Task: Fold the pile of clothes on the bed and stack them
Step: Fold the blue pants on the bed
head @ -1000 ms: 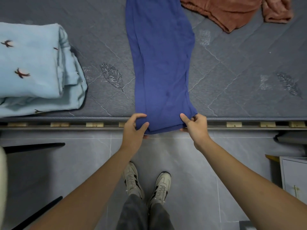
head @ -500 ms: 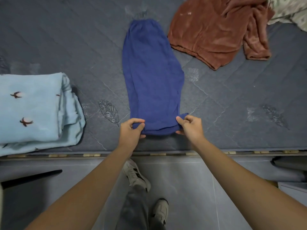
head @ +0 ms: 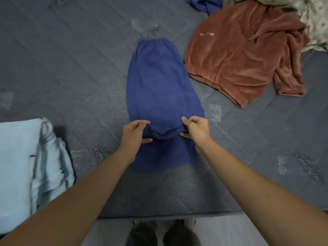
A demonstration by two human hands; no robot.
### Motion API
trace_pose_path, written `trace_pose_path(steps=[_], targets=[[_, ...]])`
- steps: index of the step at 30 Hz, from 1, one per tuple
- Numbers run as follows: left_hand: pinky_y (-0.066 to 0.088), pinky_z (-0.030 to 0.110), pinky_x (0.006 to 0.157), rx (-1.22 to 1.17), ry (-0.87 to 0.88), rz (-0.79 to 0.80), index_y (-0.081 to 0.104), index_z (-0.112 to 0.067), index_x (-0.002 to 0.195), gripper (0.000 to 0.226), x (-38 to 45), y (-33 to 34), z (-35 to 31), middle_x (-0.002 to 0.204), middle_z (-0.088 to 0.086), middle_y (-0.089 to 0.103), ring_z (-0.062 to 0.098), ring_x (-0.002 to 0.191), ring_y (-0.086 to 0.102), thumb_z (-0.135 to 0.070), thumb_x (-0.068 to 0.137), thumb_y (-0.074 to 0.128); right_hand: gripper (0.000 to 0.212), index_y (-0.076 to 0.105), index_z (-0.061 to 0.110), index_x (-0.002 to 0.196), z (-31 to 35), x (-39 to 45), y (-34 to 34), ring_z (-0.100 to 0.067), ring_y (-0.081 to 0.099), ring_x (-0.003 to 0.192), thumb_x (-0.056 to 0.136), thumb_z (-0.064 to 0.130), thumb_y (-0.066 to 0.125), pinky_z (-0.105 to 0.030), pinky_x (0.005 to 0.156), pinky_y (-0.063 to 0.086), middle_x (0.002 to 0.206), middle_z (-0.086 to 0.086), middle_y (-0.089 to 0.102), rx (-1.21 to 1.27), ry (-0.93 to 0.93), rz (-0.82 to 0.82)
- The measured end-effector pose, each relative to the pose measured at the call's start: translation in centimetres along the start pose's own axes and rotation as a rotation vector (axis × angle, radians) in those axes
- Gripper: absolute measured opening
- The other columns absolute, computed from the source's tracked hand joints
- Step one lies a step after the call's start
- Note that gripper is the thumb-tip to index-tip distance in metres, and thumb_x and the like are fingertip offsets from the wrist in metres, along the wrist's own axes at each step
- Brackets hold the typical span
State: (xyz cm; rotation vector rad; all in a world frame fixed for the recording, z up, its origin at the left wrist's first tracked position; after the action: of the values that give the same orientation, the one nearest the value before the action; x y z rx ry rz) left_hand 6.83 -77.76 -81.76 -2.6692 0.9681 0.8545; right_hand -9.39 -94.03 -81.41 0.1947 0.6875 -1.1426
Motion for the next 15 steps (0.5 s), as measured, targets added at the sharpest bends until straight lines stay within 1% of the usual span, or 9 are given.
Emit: trace_pose_path(steps=[2,5,8,10,12,15], targets=[[0.061,0.029,0.062,-0.018,-0.005,-0.010,0.081,-0.024,0.084,0.030,1.8,0.6,-1.5,0.097,-0.010,0.078,0.012,0.089,0.075,-0.020,0.105,0.060,0.047,0.042,0.020,0.061,1.7,2.1,0.7,-0.015,0.054,0.068,0.099,0.016,0.069,-0.030,0.064,0.063,0.063,0.002,0.044,0.006,-0.006,0.002],[0.062,0.029,0.063,-0.013,-0.003,-0.031,0.079,-0.017,0.093,0.028,4.8,1.5,-3.8,0.119,0.005,0.073,0.023,0.102,0.073,-0.021,0.107,0.056,0.045,0.044,0.020,0.062,4.2,5.4,1.7,-0.019,0.057,0.072,0.099,0.016,0.069,-0.027,0.059,0.060,0.072,-0.006,0.047,-0.012,-0.020,0.020],[0.063,0.031,0.063,-0.018,0.017,-0.045,0.078,-0.014,0.094,0.030,7.9,2.0,-6.6,0.126,0.012,0.069,0.027,0.108,0.070,-0.023,0.109,0.054,0.042,0.046,0.020,0.064,7.0,8.3,3.2,-0.021,0.060,0.075,0.099,0.017,0.069,-0.026,0.059,0.058,0.079,-0.009,0.051,0.000,-0.027,0.068],[0.064,0.032,0.063,-0.021,0.018,-0.059,0.077,-0.013,0.095,0.030,10.2,2.5,-8.2,0.126,0.014,0.068,0.025,0.105,0.069,-0.023,0.110,0.053,0.041,0.047,0.020,0.064,8.6,10.3,3.9,-0.020,0.062,0.073,0.099,0.017,0.068,-0.025,0.057,0.057,0.075,-0.007,0.055,0.002,-0.031,0.095],[0.063,0.032,0.062,0.000,0.038,-0.069,0.076,-0.011,0.098,0.029,12.4,2.8,-9.5,0.124,0.011,0.068,0.018,0.097,0.070,-0.024,0.110,0.053,0.041,0.047,0.019,0.064,10.3,12.1,4.6,-0.020,0.064,0.075,0.101,0.016,0.067,-0.026,0.057,0.058,0.075,-0.005,0.057,0.004,-0.042,0.115],[0.065,0.033,0.060,0.012,0.065,-0.093,0.074,-0.010,0.100,0.028,15.9,3.4,-11.7,0.117,0.005,0.066,0.007,0.076,0.072,-0.022,0.110,0.051,0.035,0.050,0.016,0.071,13.1,15.1,5.5,-0.022,0.065,0.084,0.102,0.015,0.065,-0.031,0.061,0.063,0.088,-0.011,0.060,-0.008,-0.061,0.120]])
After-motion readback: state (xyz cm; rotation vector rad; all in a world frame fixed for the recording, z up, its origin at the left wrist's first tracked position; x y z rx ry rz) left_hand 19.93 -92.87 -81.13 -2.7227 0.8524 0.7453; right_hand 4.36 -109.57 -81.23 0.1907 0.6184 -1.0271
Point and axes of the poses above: each hand's wrist, its own x-axis towards the middle knuckle, its own y-axis out of the palm, z = x × y, the point moved 3 cm from there along x, towards the middle knuckle
